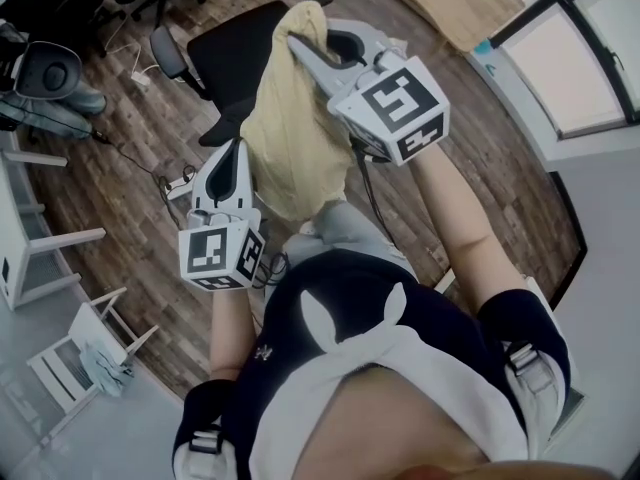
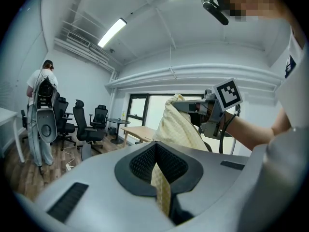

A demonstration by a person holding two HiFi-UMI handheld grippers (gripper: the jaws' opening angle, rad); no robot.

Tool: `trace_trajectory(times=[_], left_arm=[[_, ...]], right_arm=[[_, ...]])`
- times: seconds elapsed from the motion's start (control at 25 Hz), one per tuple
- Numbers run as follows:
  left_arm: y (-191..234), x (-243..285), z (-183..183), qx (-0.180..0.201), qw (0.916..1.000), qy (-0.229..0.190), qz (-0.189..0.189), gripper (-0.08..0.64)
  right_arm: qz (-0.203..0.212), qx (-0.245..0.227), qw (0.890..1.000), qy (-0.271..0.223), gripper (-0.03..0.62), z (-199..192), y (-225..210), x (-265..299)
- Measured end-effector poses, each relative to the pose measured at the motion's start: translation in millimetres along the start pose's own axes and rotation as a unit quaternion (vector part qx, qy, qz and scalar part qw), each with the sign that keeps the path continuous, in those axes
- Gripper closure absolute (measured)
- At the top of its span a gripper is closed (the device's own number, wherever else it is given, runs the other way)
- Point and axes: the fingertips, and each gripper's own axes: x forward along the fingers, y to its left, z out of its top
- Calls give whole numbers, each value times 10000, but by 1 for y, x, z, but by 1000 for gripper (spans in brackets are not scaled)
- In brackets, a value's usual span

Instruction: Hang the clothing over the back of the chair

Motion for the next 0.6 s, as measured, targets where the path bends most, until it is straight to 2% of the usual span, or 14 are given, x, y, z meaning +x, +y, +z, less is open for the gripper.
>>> trace_trajectory(times=[0.28, 0.6], left_arm=[[17, 18, 5, 0, 9996, 128, 262, 555], [29, 22, 5, -57, 9987, 133, 492, 555]], right_arm=[[567, 149, 9977, 349, 574, -23, -9, 29], [1013, 414, 9923, 583, 574, -46, -7, 48]])
